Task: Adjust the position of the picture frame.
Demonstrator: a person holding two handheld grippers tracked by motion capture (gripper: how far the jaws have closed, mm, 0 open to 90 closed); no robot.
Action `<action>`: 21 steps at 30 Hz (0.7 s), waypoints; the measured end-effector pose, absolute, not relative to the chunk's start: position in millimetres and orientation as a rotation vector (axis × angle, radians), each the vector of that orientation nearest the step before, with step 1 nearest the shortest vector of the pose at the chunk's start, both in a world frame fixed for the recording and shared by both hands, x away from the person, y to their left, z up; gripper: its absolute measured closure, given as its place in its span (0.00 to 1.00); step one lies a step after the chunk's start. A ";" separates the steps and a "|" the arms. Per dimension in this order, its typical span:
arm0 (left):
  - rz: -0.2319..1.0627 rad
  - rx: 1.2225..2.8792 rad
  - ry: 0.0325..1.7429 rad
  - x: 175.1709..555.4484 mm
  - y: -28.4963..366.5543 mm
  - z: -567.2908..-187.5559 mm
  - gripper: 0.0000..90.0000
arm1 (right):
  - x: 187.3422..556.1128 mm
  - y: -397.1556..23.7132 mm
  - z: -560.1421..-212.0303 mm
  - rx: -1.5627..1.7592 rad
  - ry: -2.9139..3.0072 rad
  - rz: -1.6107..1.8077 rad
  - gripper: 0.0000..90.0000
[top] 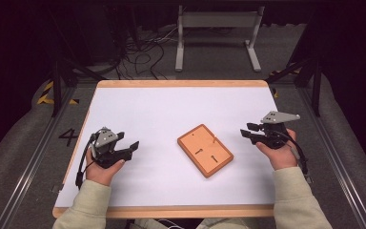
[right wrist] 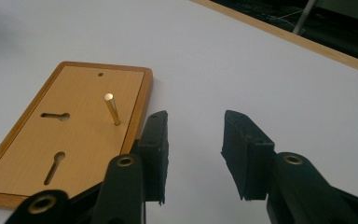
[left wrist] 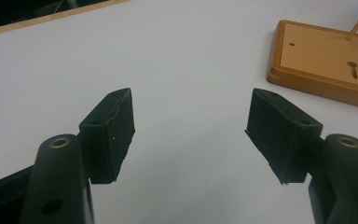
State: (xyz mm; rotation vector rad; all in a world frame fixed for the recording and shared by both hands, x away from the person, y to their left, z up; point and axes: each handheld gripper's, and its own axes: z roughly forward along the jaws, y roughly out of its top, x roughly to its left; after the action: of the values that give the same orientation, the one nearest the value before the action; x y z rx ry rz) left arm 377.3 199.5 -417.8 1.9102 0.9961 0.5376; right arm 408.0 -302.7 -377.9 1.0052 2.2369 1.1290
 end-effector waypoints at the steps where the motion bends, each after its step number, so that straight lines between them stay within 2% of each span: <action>1: 0.537 1.909 0.996 377.5 199.2 -417.9 0.36 | 410.3 -298.7 -375.7 0.995 2.257 1.105 0.70; 4: 0.538 1.908 0.996 378.1 198.3 -418.6 0.36 | 412.5 -296.0 -374.2 0.983 2.275 1.082 0.72; 5: 0.539 1.910 0.995 378.6 198.4 -419.0 0.36 | 415.0 -293.3 -373.0 0.982 2.312 1.058 0.78; 7: 0.537 1.910 0.997 378.8 198.5 -419.2 0.36 | 416.4 -291.9 -372.5 0.983 2.334 1.050 0.81; 10: 0.535 1.910 0.997 379.6 199.5 -418.9 0.36 | 420.8 -285.4 -369.7 0.971 2.401 0.995 0.94; 11: 0.535 1.910 1.000 379.6 199.6 -418.9 0.36 | 420.8 -285.4 -369.7 0.971 2.401 0.995 0.94; 13: 0.536 1.911 1.001 380.1 199.5 -419.2 0.36 | 422.1 -281.8 -368.4 0.964 2.415 0.952 1.00; 21: 0.535 1.913 1.002 380.5 198.8 -419.2 0.36 | 428.3 -266.0 -377.7 0.984 2.495 0.868 1.00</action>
State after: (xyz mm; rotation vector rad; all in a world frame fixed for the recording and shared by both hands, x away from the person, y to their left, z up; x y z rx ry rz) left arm 380.5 198.8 -419.2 1.9130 1.0019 0.5346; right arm 428.3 -266.0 -377.7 0.9835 2.4946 0.8683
